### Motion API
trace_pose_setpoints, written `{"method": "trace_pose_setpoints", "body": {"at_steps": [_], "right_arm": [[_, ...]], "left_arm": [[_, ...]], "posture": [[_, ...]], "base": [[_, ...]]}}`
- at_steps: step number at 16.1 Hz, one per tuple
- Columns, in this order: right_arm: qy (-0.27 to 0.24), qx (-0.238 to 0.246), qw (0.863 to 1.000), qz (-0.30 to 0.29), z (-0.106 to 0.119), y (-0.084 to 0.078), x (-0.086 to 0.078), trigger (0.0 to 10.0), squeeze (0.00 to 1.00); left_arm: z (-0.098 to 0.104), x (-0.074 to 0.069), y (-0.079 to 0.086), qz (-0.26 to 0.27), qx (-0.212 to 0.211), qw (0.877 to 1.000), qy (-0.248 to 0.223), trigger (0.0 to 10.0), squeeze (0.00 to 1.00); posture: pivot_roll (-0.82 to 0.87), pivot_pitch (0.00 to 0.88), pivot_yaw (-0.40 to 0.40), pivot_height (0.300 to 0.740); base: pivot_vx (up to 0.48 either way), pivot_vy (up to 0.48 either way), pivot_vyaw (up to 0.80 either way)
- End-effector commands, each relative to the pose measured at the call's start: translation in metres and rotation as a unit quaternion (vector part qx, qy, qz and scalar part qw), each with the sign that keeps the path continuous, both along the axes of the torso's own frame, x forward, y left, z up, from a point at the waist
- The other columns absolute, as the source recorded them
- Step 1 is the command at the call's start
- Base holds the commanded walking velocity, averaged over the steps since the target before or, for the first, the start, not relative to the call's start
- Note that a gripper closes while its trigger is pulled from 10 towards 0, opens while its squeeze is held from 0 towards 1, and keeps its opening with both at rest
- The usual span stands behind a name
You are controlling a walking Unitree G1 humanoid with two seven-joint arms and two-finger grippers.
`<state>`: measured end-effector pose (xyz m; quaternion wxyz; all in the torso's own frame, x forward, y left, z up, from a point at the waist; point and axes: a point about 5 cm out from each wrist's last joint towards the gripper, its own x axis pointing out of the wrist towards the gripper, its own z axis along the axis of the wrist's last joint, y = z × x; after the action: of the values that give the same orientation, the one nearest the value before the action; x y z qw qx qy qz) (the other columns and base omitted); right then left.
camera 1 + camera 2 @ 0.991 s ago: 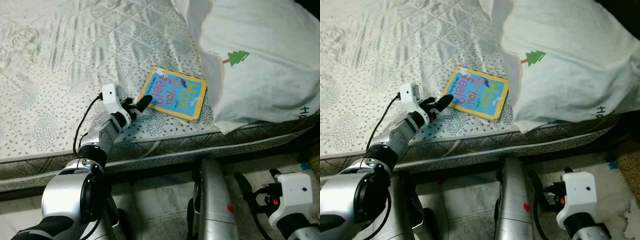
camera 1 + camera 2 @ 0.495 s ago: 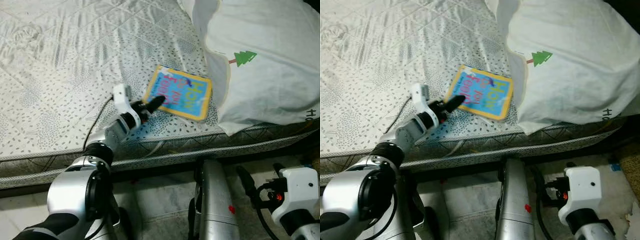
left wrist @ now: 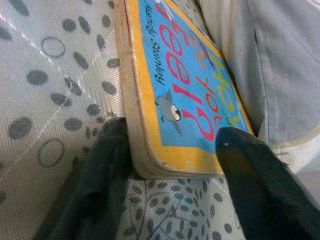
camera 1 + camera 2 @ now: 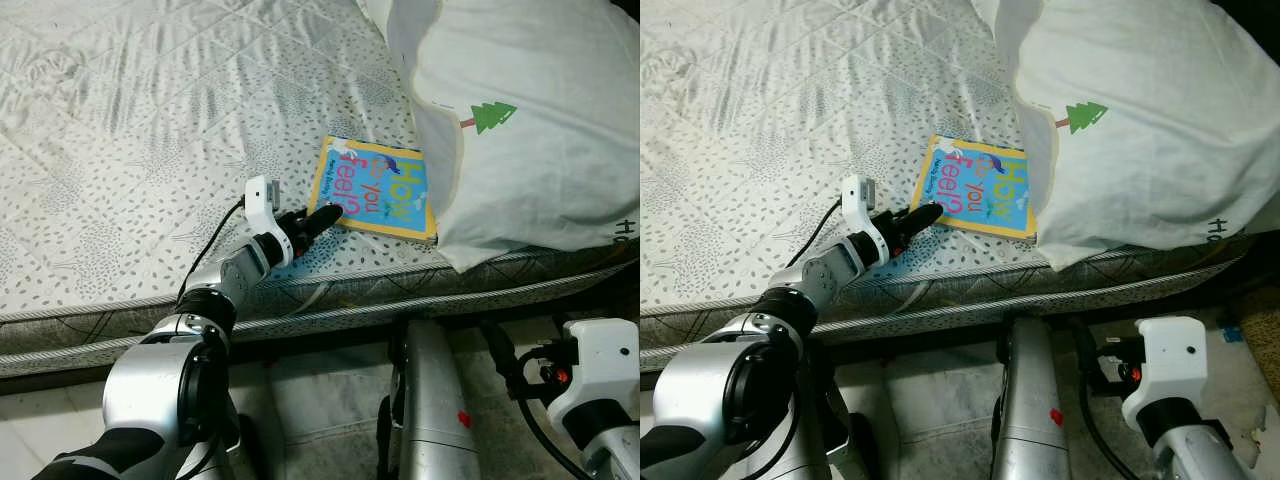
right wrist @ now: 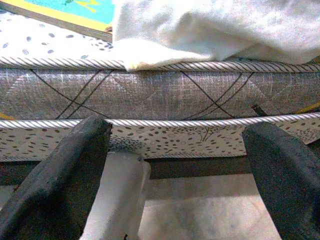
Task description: Clean up the room
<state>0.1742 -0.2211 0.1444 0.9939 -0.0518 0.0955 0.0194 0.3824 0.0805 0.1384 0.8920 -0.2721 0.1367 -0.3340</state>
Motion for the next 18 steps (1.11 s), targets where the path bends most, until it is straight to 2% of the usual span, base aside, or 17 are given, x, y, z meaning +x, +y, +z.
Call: {"method": "trace_pose_setpoints", "body": {"at_steps": [1, 4, 7, 18], "right_arm": [[0.014, 0.0, 1.0, -0.006, -0.006, -0.002, -0.003, 10.0, 0.0], [0.016, 0.001, 1.0, -0.008, -0.011, -0.002, 0.001, 10.0, 0.0], [0.012, 0.001, 1.0, -0.006, -0.012, 0.004, 0.002, 10.0, 0.0], [-0.003, -0.002, 1.0, -0.009, -0.008, 0.008, 0.005, 10.0, 0.0]], "left_arm": [[-0.034, -0.018, -0.012, -0.029, 0.016, 0.997, 0.073, 0.0, 0.0], [-0.033, -0.017, -0.009, -0.021, 0.017, 0.997, 0.071, 0.0, 0.0], [-0.032, -0.017, -0.011, -0.022, -0.009, 0.997, 0.07, 0.0, 0.0], [-0.036, -0.023, -0.034, -0.018, -0.057, 0.993, 0.097, 0.0, 0.0]], "posture": [[-0.41, 0.309, 0.026, 0.477], [-0.4, 0.304, 0.027, 0.477], [-0.41, 0.297, 0.028, 0.477], [-0.4, 0.281, 0.036, 0.477]], "base": [[0.0, 0.0, 0.0], [0.0, 0.0, 0.0], [0.0, 0.0, 0.0], [0.0, 0.0, 0.0]]}}
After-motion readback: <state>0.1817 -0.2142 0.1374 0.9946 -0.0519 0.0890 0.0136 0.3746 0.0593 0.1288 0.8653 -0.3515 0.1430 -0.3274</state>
